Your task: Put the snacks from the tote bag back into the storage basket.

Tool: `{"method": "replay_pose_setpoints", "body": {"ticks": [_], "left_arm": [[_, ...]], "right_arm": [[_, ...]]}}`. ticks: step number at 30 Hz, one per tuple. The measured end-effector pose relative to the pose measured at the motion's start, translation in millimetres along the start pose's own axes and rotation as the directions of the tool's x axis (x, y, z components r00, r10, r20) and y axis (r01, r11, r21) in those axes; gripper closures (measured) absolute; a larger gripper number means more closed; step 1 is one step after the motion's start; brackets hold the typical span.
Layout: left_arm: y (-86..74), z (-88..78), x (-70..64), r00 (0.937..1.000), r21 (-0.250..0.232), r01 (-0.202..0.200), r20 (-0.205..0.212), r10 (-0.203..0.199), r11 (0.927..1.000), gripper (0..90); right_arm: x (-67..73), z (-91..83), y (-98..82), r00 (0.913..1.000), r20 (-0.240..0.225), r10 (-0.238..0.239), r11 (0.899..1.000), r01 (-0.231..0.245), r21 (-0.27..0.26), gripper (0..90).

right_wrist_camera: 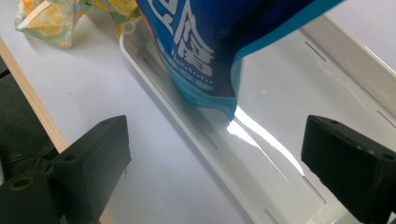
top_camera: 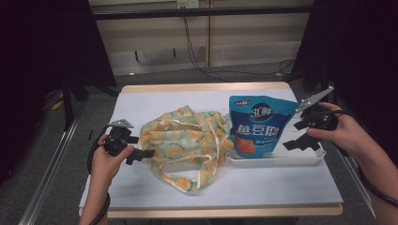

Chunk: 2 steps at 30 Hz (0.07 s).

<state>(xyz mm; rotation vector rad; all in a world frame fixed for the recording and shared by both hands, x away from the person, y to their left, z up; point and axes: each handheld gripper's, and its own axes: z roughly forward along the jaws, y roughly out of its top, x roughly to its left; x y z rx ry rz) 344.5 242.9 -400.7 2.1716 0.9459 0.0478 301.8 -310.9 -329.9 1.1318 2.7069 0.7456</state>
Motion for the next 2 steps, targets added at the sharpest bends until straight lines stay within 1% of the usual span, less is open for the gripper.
{"method": "replay_pose_setpoints", "body": {"ticks": [2], "left_arm": [[0.2, -0.6, 0.5, 1.0, -0.006, 0.0, -0.003, 0.0, 1.0, 3.2]], "right_arm": [[1.9, 1.7, -3.7, 1.0, 0.003, -0.007, 1.0, 0.007, 0.003, 6.5]]}}
